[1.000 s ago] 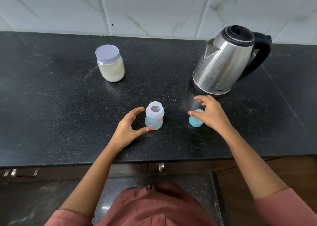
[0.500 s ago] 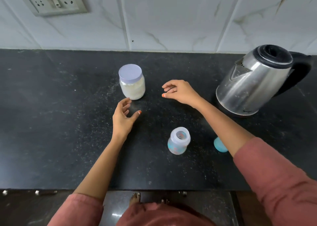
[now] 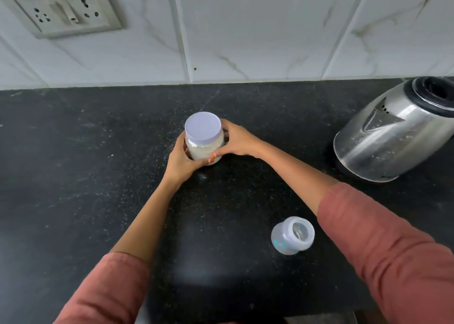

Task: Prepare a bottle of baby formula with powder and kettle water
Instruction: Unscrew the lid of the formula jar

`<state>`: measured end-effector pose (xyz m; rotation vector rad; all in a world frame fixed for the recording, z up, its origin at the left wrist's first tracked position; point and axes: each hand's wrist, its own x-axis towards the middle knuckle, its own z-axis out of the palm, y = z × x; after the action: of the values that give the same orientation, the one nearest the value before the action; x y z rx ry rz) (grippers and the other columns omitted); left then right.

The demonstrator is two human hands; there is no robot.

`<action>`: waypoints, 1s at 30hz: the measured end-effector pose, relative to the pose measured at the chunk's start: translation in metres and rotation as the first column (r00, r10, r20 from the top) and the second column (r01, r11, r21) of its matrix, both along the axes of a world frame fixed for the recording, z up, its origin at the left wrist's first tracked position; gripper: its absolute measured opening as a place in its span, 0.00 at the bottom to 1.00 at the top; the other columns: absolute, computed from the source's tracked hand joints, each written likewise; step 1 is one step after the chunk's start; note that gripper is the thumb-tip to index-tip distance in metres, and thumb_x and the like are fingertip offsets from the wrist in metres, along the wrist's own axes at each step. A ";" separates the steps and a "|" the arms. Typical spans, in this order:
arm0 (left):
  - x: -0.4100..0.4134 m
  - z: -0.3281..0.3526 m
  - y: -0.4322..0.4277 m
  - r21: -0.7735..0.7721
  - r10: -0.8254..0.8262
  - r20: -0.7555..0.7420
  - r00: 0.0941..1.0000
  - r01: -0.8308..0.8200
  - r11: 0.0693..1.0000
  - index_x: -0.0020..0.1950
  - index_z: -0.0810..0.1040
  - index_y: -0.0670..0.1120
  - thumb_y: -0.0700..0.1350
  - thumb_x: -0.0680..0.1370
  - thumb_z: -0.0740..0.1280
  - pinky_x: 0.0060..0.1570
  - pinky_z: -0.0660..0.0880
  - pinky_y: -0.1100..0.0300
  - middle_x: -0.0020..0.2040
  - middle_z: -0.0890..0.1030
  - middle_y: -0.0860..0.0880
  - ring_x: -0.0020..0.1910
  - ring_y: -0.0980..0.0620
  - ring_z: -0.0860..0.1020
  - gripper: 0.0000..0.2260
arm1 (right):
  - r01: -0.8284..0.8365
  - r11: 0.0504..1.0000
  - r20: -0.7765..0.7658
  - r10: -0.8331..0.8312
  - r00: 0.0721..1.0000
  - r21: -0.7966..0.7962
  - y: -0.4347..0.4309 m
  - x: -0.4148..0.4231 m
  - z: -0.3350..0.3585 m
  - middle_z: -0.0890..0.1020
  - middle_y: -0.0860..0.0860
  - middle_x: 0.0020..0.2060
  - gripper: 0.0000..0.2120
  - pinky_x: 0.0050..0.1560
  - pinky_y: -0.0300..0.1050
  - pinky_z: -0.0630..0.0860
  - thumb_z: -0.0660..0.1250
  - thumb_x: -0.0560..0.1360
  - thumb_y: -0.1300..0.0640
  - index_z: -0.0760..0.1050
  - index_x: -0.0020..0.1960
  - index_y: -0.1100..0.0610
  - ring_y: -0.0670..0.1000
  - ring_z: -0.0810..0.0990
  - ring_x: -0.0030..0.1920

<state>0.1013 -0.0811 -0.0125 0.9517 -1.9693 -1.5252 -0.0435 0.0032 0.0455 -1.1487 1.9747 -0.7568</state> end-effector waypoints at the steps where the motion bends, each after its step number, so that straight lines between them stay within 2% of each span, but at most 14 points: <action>1: 0.000 0.001 0.000 -0.009 0.006 0.005 1.000 -0.006 1.000 0.71 0.62 0.49 0.39 0.63 0.78 0.57 0.69 0.62 0.64 0.71 0.54 0.60 0.56 0.70 0.40 | 0.004 1.000 -0.008 -0.004 1.000 -0.003 -0.001 0.000 0.001 0.68 0.54 0.69 0.44 0.68 0.52 0.66 0.77 0.62 0.61 0.58 0.72 0.56 0.54 0.67 0.68; 7: 0.010 0.007 0.013 -0.034 -0.035 0.009 0.999 0.035 0.999 0.71 0.62 0.51 0.41 0.63 0.78 0.55 0.68 0.66 0.62 0.72 0.56 0.60 0.59 0.70 0.40 | -0.008 1.000 -0.065 0.008 0.998 0.004 0.012 0.010 0.009 0.68 0.53 0.69 0.44 0.66 0.47 0.65 0.77 0.62 0.60 0.59 0.71 0.56 0.53 0.67 0.68; 14: 0.039 0.027 0.045 -0.092 -0.062 0.004 0.998 0.062 0.994 0.70 0.63 0.50 0.41 0.62 0.79 0.49 0.67 0.77 0.60 0.71 0.58 0.58 0.61 0.71 0.41 | 0.002 1.000 -0.102 -0.003 0.995 -0.005 0.048 0.039 0.031 0.68 0.52 0.69 0.45 0.66 0.48 0.66 0.78 0.61 0.59 0.58 0.72 0.56 0.52 0.66 0.69; 21: 0.080 0.038 0.080 -0.092 -0.118 0.002 0.993 0.117 0.989 0.70 0.62 0.50 0.42 0.61 0.79 0.59 0.69 0.62 0.62 0.71 0.57 0.61 0.58 0.71 0.42 | 0.015 1.000 -0.136 -0.013 0.991 0.009 0.088 0.084 0.046 0.68 0.52 0.69 0.45 0.66 0.47 0.66 0.77 0.62 0.58 0.57 0.72 0.55 0.51 0.66 0.69; 23: 0.091 0.036 0.088 -0.092 -0.126 0.012 0.992 0.127 0.988 0.70 0.62 0.50 0.42 0.61 0.79 0.58 0.69 0.66 0.61 0.71 0.58 0.61 0.59 0.70 0.42 | 0.030 0.999 -0.132 -0.027 0.991 0.020 0.098 0.096 0.045 0.68 0.52 0.69 0.46 0.66 0.47 0.65 0.77 0.62 0.58 0.57 0.72 0.55 0.51 0.66 0.69; 26: 0.106 0.029 0.098 -0.070 -0.137 0.011 0.990 0.138 0.988 0.70 0.62 0.51 0.45 0.59 0.81 0.52 0.67 0.76 0.59 0.71 0.61 0.58 0.63 0.71 0.44 | 0.059 0.998 -0.120 -0.055 0.991 0.027 0.110 0.113 0.039 0.69 0.51 0.69 0.46 0.66 0.46 0.65 0.77 0.62 0.58 0.57 0.72 0.55 0.51 0.66 0.69; 28: 0.114 0.023 0.103 -0.053 -0.150 0.009 0.989 0.150 0.987 0.68 0.62 0.54 0.48 0.58 0.81 0.52 0.68 0.76 0.58 0.71 0.62 0.59 0.63 0.71 0.43 | 0.081 0.996 -0.112 -0.077 0.991 0.034 0.117 0.122 0.033 0.69 0.51 0.69 0.45 0.66 0.46 0.65 0.77 0.62 0.59 0.57 0.72 0.55 0.51 0.66 0.69; 30: 0.120 0.018 0.107 -0.049 -0.165 0.017 0.986 0.166 0.985 0.66 0.62 0.57 0.47 0.59 0.80 0.55 0.68 0.72 0.60 0.72 0.60 0.61 0.60 0.71 0.41 | 0.100 0.994 -0.100 -0.095 0.990 0.041 0.123 0.129 0.028 0.69 0.51 0.69 0.45 0.66 0.45 0.65 0.77 0.62 0.59 0.57 0.72 0.54 0.50 0.66 0.69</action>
<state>0.2212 0.0257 0.0053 0.7958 -2.1312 -1.5527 0.0858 0.1261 0.0738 -1.0876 2.1321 -0.7129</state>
